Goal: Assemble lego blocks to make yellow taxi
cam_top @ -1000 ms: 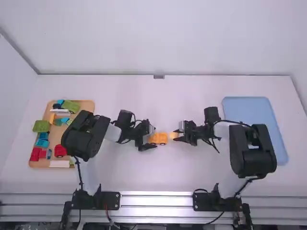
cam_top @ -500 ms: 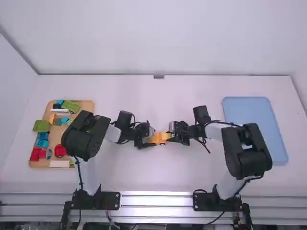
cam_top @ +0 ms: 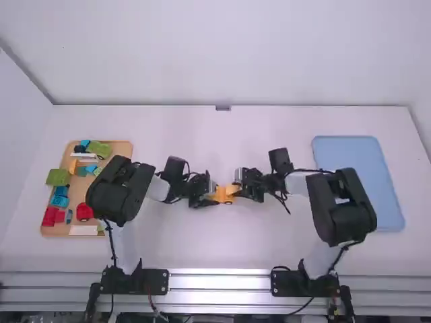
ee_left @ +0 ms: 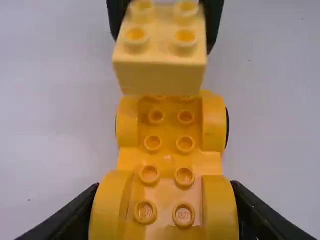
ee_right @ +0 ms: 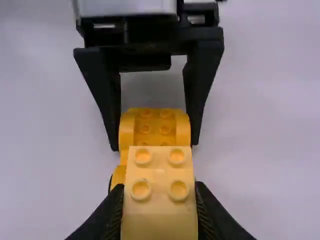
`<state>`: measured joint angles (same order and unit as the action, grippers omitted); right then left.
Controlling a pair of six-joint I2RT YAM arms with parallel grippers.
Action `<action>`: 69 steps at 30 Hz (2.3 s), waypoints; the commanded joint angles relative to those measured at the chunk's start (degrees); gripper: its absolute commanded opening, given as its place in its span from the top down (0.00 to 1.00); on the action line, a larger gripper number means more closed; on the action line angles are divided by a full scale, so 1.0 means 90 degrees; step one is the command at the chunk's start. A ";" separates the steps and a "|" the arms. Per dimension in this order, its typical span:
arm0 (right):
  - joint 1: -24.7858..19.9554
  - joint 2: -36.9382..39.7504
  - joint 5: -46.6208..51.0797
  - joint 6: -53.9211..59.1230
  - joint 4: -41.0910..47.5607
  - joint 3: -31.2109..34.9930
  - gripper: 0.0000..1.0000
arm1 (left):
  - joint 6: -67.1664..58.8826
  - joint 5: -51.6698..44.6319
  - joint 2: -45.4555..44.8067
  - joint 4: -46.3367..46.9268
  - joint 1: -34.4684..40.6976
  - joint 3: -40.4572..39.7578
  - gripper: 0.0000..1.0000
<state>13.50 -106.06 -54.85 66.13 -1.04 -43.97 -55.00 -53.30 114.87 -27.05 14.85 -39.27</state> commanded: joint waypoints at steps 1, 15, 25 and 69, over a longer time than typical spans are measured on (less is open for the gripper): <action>0.0010 -0.0160 -0.0022 -0.0158 0.0085 -0.0209 0.79 | 0.0012 0.0002 0.0036 0.0068 0.0017 0.0151 0.43; 0.0367 -0.0165 0.0437 -0.0204 0.0359 -0.0238 0.84 | 0.0177 0.0051 0.0036 0.0126 0.0017 -0.0017 0.41; 0.0240 -0.0527 0.0529 -0.0527 -0.0010 -0.0245 0.83 | 0.0177 0.0049 0.0036 0.0165 0.0017 0.0039 0.41; -0.0053 -0.0546 -0.0027 0.0005 0.0532 -0.0474 1.00 | 0.0177 0.0223 0.0036 0.0172 0.0017 0.0032 0.42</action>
<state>12.67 -109.78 -57.87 66.11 3.46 -47.51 -53.89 -53.74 114.87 -26.41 14.85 -39.31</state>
